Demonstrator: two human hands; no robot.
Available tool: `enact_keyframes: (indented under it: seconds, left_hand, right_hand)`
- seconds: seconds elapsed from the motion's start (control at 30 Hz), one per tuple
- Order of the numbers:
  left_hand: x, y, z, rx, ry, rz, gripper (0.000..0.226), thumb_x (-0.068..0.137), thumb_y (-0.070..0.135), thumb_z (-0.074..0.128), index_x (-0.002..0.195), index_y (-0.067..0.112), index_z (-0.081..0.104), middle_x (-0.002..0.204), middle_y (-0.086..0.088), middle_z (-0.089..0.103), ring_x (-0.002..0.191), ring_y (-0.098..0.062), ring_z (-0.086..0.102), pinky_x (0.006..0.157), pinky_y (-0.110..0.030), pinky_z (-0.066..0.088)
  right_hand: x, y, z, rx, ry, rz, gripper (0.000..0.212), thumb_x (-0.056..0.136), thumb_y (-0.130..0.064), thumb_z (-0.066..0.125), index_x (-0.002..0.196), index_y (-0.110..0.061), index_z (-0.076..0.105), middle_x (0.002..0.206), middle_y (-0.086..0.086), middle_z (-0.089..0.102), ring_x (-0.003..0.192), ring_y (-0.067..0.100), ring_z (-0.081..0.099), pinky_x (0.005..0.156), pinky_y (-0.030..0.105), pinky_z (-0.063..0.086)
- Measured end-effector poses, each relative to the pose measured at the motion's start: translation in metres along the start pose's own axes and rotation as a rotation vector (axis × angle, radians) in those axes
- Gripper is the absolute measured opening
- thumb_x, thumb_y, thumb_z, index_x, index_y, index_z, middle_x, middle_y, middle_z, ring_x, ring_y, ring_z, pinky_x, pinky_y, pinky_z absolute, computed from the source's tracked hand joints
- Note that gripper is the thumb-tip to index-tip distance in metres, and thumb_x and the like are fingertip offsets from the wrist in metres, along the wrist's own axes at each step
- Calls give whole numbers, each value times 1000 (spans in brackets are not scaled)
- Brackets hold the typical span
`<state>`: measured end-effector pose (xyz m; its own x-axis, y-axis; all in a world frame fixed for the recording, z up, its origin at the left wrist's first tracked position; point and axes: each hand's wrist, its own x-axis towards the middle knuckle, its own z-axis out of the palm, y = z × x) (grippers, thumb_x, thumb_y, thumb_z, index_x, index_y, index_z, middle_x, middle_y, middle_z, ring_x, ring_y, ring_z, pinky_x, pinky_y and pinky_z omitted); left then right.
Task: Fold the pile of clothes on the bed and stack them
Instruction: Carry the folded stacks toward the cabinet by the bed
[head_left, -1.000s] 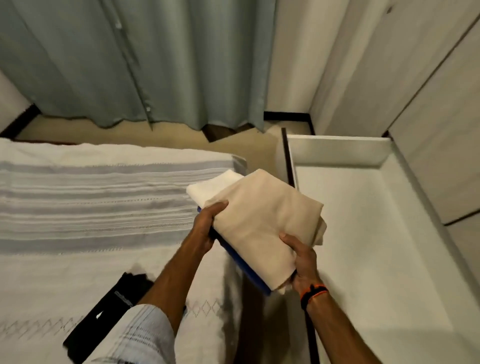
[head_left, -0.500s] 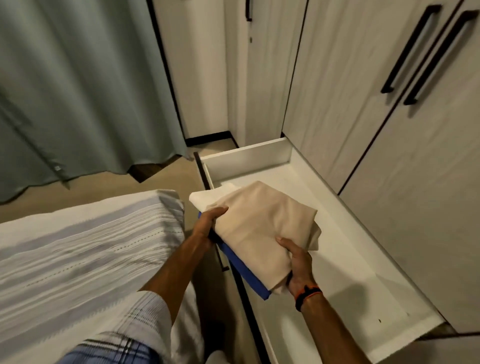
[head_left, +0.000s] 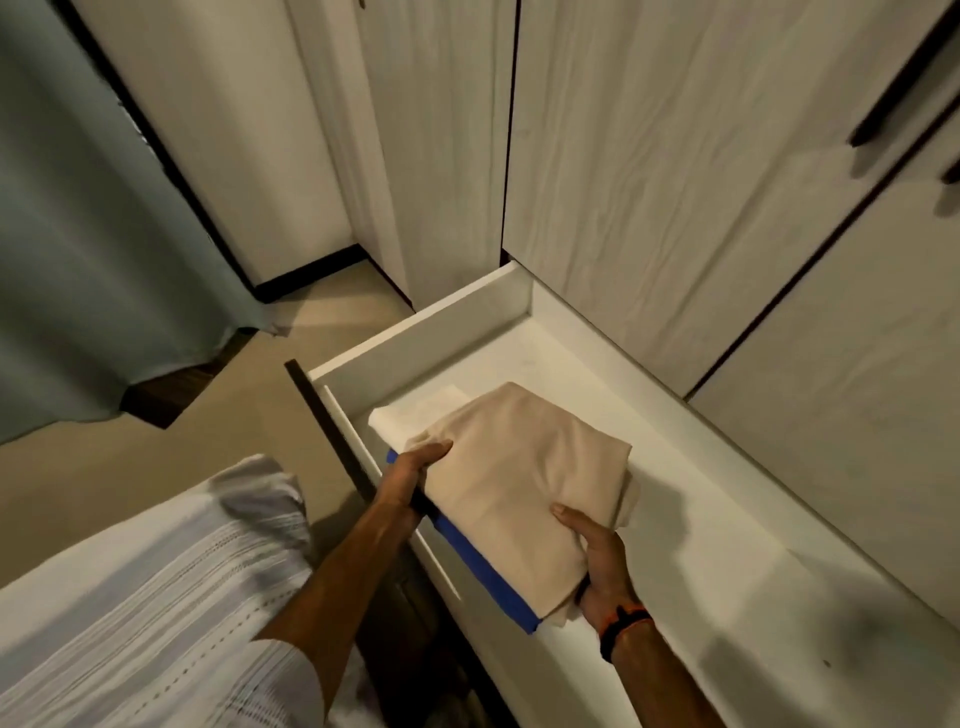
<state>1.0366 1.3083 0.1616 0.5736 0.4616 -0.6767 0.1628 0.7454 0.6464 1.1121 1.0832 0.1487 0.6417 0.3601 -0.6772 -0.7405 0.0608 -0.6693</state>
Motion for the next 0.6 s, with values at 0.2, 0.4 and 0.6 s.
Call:
enact_keyframes:
  seconds: [0.2, 0.4, 0.6]
  left_hand:
    - [101, 38, -19, 43, -42, -29, 70, 58, 23, 84, 125, 14, 63, 117, -14, 70, 110, -34, 65, 100, -52, 50]
    - [184, 52, -32, 40, -25, -87, 57, 74, 16, 75, 129, 16, 59, 119, -14, 68, 114, -35, 62, 100, -49, 49]
    - [256, 51, -47, 65, -22, -125, 67, 76, 17, 76, 138, 18, 52, 122, -12, 68, 112, -33, 63, 98, -48, 51]
  right_hand:
    - [79, 3, 53, 48, 6, 35, 57, 65, -17, 82, 119, -17, 66, 112, 8, 73, 108, 35, 65, 87, 47, 56]
    - [153, 6, 79, 24, 42, 48, 68, 59, -21, 83, 124, -20, 63, 117, 9, 71, 111, 34, 64, 95, 54, 53]
    - [218, 17, 92, -12, 66, 54, 68, 60, -19, 82, 125, -21, 62, 117, 6, 72, 112, 32, 63, 98, 52, 51]
